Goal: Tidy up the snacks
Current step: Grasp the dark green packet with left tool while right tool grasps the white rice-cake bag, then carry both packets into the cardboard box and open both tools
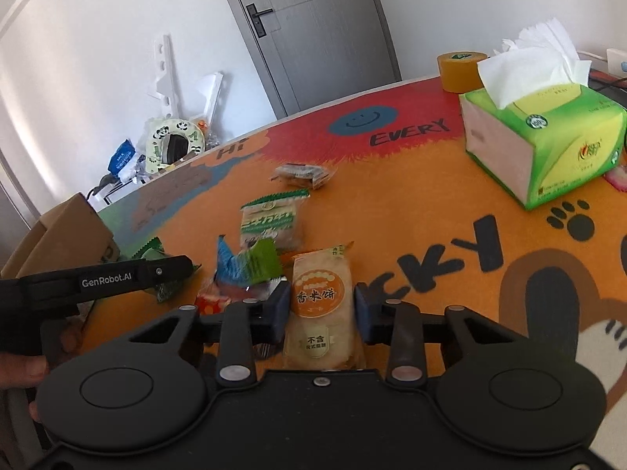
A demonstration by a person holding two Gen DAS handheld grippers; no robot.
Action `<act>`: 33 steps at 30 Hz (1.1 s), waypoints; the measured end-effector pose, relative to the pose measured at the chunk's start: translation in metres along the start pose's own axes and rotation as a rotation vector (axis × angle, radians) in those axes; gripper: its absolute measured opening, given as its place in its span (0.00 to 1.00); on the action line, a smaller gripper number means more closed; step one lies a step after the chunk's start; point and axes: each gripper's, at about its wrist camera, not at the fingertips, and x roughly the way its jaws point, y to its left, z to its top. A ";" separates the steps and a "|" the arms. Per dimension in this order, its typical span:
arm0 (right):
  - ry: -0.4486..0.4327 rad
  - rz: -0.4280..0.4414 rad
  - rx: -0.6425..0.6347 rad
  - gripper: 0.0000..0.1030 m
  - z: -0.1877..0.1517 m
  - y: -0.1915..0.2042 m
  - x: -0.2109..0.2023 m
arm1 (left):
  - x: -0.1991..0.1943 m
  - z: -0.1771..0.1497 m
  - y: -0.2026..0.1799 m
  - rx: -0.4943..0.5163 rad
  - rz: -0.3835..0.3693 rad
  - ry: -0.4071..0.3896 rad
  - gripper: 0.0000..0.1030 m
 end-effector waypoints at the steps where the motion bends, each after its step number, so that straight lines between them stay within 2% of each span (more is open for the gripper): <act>1: -0.002 0.002 0.009 0.34 -0.002 0.000 -0.003 | -0.003 -0.002 0.000 0.002 -0.004 0.000 0.34; 9: -0.045 0.015 0.062 0.33 -0.014 0.004 -0.028 | -0.035 -0.009 0.001 -0.002 -0.030 -0.038 0.34; 22: -0.127 0.034 0.043 0.33 -0.018 0.035 -0.067 | -0.093 -0.011 0.008 -0.001 -0.066 -0.132 0.34; 33: -0.175 0.070 0.001 0.33 -0.016 0.067 -0.086 | -0.132 -0.013 0.027 -0.026 -0.058 -0.198 0.34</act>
